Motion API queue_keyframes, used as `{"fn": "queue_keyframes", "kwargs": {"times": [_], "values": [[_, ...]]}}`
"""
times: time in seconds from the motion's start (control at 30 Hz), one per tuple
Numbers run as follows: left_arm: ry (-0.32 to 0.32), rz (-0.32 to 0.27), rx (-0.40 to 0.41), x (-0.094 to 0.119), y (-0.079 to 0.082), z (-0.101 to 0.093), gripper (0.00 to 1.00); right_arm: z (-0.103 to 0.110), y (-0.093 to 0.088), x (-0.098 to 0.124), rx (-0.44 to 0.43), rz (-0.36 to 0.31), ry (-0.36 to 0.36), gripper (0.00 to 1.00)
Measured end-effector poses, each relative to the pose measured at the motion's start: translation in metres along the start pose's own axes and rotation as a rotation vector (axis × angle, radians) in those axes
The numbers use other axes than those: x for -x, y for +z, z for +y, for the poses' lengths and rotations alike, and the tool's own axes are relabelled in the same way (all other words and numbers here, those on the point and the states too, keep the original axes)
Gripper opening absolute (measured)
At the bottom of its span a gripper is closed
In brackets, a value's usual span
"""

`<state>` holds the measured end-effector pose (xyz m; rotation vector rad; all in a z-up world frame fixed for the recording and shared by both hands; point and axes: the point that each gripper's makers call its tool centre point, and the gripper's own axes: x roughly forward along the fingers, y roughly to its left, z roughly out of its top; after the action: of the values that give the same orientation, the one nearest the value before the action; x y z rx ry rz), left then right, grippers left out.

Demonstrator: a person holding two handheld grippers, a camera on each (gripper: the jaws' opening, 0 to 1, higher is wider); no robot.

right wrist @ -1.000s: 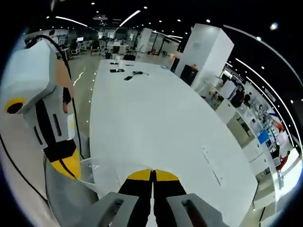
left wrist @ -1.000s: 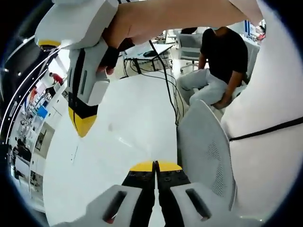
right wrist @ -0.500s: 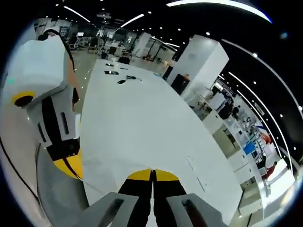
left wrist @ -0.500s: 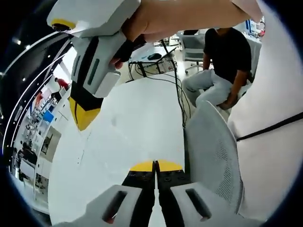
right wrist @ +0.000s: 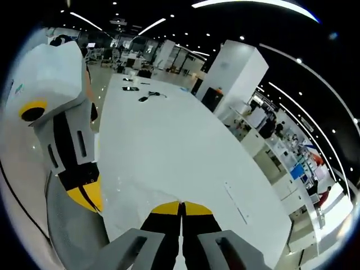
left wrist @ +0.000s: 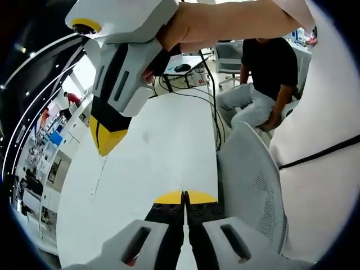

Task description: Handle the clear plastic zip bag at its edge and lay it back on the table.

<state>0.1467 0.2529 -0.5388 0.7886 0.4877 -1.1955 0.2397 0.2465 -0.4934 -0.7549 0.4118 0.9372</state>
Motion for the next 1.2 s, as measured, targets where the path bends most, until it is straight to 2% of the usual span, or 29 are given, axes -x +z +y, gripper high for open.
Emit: {"fn": "queue_keyframes", "kwargs": {"times": [0.23, 0.57, 1.2], "values": [[0.035, -0.015, -0.006, 0.008, 0.006, 0.008, 0.0, -0.003, 0.004, 0.003, 0.011, -0.004, 0.002, 0.0], [0.074, -0.019, 0.017, 0.017, 0.003, 0.016, 0.0, 0.004, 0.015, 0.0, 0.041, -0.019, 0.021, 0.0], [0.126, -0.077, 0.013, 0.025, 0.01, 0.029, 0.01, 0.001, 0.016, -0.004, 0.06, -0.009, 0.031, 0.0]]}}
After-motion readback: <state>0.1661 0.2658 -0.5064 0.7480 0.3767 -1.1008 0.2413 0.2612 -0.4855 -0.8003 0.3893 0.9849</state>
